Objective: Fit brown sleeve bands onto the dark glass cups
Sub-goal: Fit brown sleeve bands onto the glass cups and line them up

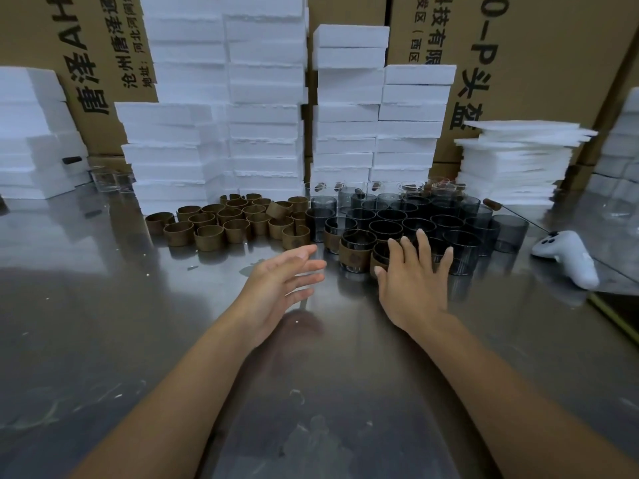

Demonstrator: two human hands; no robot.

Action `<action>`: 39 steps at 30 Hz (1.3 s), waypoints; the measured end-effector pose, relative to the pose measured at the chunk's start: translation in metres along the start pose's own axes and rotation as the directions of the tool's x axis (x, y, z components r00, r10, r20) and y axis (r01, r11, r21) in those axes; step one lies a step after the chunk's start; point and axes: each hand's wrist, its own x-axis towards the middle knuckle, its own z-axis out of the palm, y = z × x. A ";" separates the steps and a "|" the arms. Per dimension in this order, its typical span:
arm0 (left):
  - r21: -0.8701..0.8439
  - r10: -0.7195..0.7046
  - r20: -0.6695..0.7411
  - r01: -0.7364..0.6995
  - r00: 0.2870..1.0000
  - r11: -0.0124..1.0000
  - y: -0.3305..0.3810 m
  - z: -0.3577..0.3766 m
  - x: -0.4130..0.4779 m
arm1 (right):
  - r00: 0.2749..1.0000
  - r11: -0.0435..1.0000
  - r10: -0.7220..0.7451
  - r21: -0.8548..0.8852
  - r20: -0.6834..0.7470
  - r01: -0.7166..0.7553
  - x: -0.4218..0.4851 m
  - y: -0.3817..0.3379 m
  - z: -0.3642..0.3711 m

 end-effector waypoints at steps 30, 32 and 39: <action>0.002 0.067 -0.229 -0.068 0.971 0.998 -0.004 -0.004 0.002 | 0.897 0.705 0.439 0.642 -0.061 -0.301 0.016 0.091 -0.005; 0.008 0.071 -0.254 -0.071 0.965 0.997 -0.004 -0.003 0.002 | 0.879 0.686 0.470 0.661 -0.084 -0.304 0.018 0.091 0.000; 0.001 0.078 -0.294 -0.081 0.953 0.997 -0.005 -0.001 0.005 | 0.835 0.626 0.534 0.725 -0.132 -0.286 0.006 0.092 0.002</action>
